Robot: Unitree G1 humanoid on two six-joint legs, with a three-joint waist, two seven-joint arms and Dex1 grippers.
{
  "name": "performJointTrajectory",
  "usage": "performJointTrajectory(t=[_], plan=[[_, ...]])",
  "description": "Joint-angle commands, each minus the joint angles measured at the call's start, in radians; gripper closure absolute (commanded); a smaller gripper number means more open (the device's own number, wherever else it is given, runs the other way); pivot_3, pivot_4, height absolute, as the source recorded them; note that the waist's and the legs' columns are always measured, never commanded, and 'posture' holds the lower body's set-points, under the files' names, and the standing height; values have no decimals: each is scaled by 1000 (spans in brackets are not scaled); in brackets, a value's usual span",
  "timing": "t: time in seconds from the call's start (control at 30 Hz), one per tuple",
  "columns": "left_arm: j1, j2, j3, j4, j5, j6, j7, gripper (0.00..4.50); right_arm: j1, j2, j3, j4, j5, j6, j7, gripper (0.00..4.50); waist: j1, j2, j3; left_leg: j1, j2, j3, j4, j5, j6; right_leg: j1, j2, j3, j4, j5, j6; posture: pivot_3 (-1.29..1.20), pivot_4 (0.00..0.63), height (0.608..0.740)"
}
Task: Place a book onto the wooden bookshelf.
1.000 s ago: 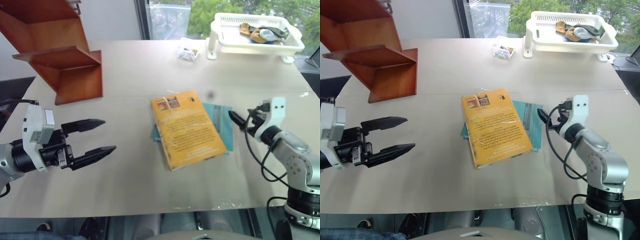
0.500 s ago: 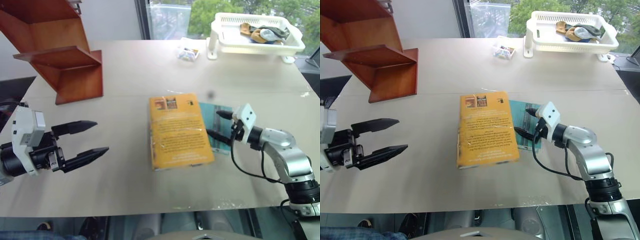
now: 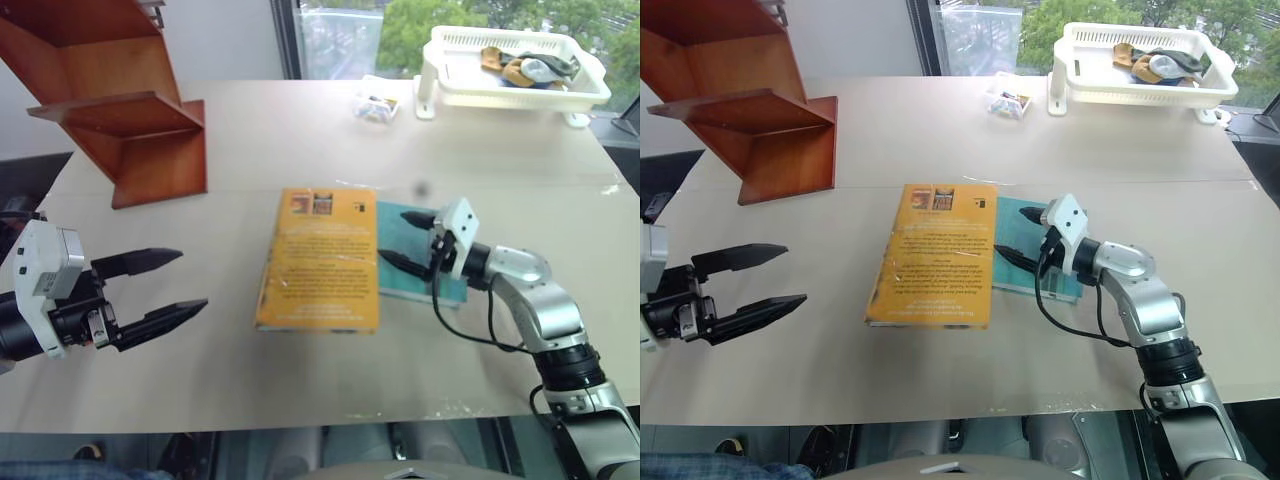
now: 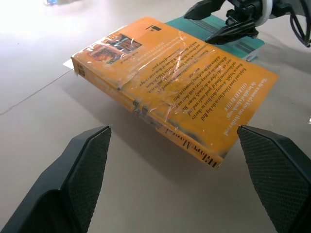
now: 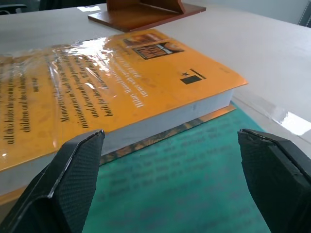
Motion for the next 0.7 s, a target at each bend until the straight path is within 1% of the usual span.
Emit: performJointTrajectory(t=[0.03,0.23,0.33,0.37,0.43,0.47,0.6,0.7], plan=[[-5,6,33,-1,3,-8,5,108,-29,9,-5,18,-13,-44,-6,0,0,0,0,0,0,0,0,0,0,0,0,0,0,0,0,0,150,740],[-13,-38,14,42,-3,-6,48,108,-8,-29,-46,-9,-4,-37,-5,0,-1,0,0,0,0,0,0,0,0,0,0,0,0,0,0,0,150,740],[-50,-71,-30,84,-15,-7,80,108,19,-64,-75,-49,16,-15,1,0,5,0,0,0,0,0,0,0,0,0,0,0,0,0,0,0,150,740],[-67,-85,-70,115,2,-16,90,108,38,-91,-98,-77,31,2,7,0,7,0,0,0,0,0,0,0,0,0,0,0,0,0,0,0,150,740],[-120,-97,-162,206,60,-38,110,108,80,-145,-152,-143,79,52,22,0,18,1,0,0,0,0,0,0,0,0,-1,-1,1,0,0,0,150,740],[-158,-100,-195,254,67,-26,125,108,99,-168,-175,-176,108,78,30,0,22,1,1,0,-1,0,0,0,0,0,-1,-1,1,0,0,0,150,740],[-331,-123,-283,413,-24,73,95,108,184,-246,-251,-330,220,169,65,0,19,-3,0,-1,0,-1,2,0,0,0,0,-2,1,0,0,0,150,740],[-421,-150,-332,506,-51,143,99,108,230,-279,-293,-418,282,215,63,0,18,-2,1,-1,0,-2,2,0,0,1,0,-3,2,0,0,0,150,740]])
